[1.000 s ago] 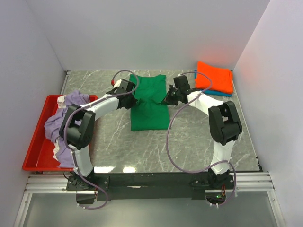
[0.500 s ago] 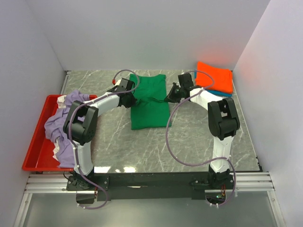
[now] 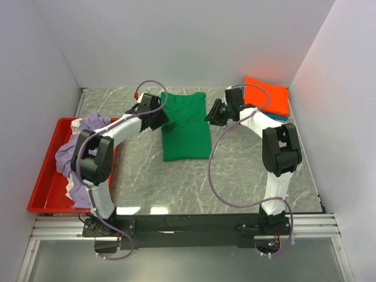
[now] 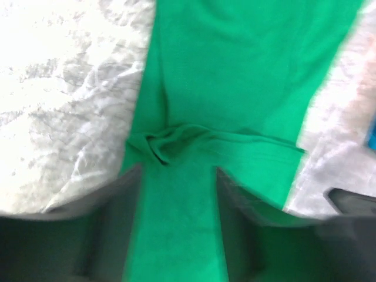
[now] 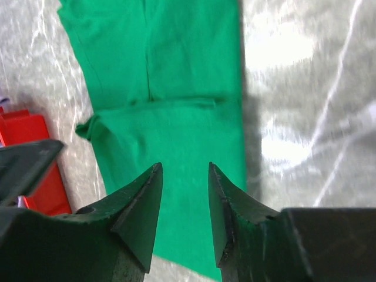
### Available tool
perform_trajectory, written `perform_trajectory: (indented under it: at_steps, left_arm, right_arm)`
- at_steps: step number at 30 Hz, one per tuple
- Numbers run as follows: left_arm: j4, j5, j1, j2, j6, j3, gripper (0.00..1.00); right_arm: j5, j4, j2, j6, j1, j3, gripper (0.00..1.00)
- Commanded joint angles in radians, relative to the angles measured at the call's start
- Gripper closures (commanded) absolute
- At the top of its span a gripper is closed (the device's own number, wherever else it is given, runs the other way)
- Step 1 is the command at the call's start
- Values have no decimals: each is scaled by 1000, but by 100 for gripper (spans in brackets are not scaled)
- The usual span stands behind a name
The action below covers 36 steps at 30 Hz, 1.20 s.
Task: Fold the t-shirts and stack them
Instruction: Fold the tshirt
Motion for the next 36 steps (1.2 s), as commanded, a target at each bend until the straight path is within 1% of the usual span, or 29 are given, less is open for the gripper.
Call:
perform_trajectory:
  at_steps: [1,2,4,5,6,10,13,15,21,25,29,36]
  left_arm:
    - [47,19,-22,-117,-3,-33,51]
    - [44,14,-30,-126,-8,-46,58]
    - [40,11,-56,-129,-17,-58,77]
    - [40,16,-63,-120,-19,-64,94]
    - [29,20,-71,-113,-22,-63,99]
    - [23,20,-110,-47,-19,-52,99]
    - [20,43,-110,4,-14,-26,99]
    - [6,43,-108,32,3,20,99]
    - [-30,46,-76,128,32,121,99]
    - [-42,51,-41,177,50,167,99]
    - [-72,45,-22,225,63,217,99]
    - [-57,50,4,253,70,189,99]
  right_arm:
    - [5,37,-106,-13,12,-50,57]
    - [5,38,-109,-16,18,-56,58]
    - [8,38,-105,-19,51,-62,61]
    - [8,41,-103,-18,61,-65,62]
    - [10,44,-94,-18,81,-67,63]
    - [-2,61,-50,-12,123,-48,66]
    - [-22,46,7,-19,147,7,68]
    - [-36,41,44,-21,156,33,68]
    - [-82,15,161,-15,163,154,70]
    - [-74,-15,230,-7,149,240,71]
    - [-81,-8,280,20,115,248,73]
    - [-97,35,282,45,68,187,73]
